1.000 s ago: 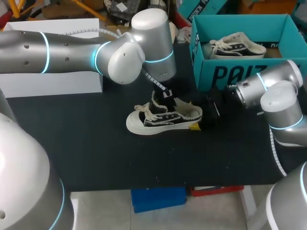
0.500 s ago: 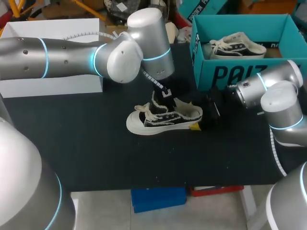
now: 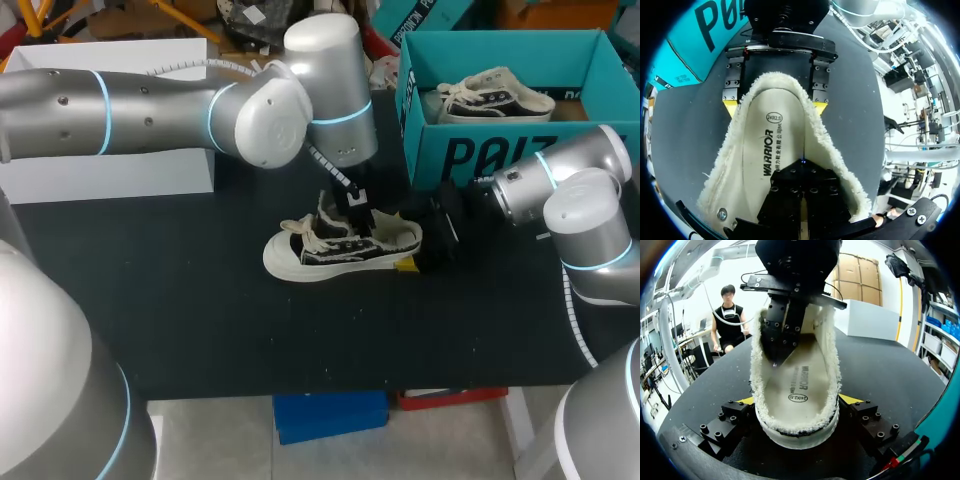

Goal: Take the shoe out of the shoebox, open the shoe tongue, remove and reinsert the insole, then place the shoe into the shoebox

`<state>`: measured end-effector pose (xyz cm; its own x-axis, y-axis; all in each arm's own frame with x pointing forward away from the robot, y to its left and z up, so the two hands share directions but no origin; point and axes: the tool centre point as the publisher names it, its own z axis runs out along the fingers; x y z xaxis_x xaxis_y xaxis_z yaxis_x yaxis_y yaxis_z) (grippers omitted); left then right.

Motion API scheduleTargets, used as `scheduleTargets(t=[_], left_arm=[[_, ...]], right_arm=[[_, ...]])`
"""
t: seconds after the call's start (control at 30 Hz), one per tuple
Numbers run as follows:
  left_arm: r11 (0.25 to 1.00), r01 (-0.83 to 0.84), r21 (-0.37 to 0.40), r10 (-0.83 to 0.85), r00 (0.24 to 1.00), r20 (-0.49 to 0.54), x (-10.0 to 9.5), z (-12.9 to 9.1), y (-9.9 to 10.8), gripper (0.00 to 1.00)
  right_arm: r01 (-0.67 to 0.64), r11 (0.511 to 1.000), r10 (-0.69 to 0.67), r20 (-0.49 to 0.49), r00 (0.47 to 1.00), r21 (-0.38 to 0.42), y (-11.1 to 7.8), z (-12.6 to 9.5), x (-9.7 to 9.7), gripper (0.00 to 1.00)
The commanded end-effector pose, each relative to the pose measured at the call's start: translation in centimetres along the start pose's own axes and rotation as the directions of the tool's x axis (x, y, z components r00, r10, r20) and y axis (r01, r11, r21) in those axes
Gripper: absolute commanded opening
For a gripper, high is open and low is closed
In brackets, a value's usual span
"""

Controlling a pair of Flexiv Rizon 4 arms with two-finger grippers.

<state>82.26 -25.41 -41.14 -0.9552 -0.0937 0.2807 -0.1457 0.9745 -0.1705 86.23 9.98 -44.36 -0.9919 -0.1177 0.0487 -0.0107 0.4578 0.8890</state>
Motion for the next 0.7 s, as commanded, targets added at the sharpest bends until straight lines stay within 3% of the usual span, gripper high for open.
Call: scheduleTargets(t=[0.03,0.4,0.43,0.5,0.57,0.7], left_arm=[[1.0,-0.002,-0.013,0.001,1.0,-0.028,-0.4,1.1,-0.6,0.0],[1.0,0.004,-0.029,-0.006,0.998,-0.06,-0.4,2.5,-0.4,0.0],[1.0,0.004,-0.03,-0.006,0.998,-0.059,-0.4,2.4,-0.3,0.1],[1.0,0.004,-0.03,-0.006,0.998,-0.057,-0.4,2.3,-0.3,0.4],[1.0,0.002,-0.026,-0.004,0.999,-0.051,-0.4,2.1,-0.4,0.47],[1.0,-0.005,-0.028,0.004,1.0,-0.02,-0.4,1.8,-0.5,0.46]], right_arm=[[-0.002,1.0,0.002,-0.001,1.0,0.001,0.1,0.0,-0.1,0.0],[-0.002,1.0,0.002,-0.001,1.0,0.001,0.1,0.0,-0.1,0.0],[-0.002,1.0,0.002,-0.001,1.0,0.001,0.1,0.0,-0.1,0.0],[-0.002,1.0,0.002,-0.001,1.0,0.001,0.1,0.0,-0.1,0.0],[-0.002,1.0,0.002,-0.001,1.0,0.001,0.1,0.0,-0.1,0.0],[-0.002,1.0,0.002,-0.001,1.0,0.001,0.1,0.0,-0.1,0.0]])
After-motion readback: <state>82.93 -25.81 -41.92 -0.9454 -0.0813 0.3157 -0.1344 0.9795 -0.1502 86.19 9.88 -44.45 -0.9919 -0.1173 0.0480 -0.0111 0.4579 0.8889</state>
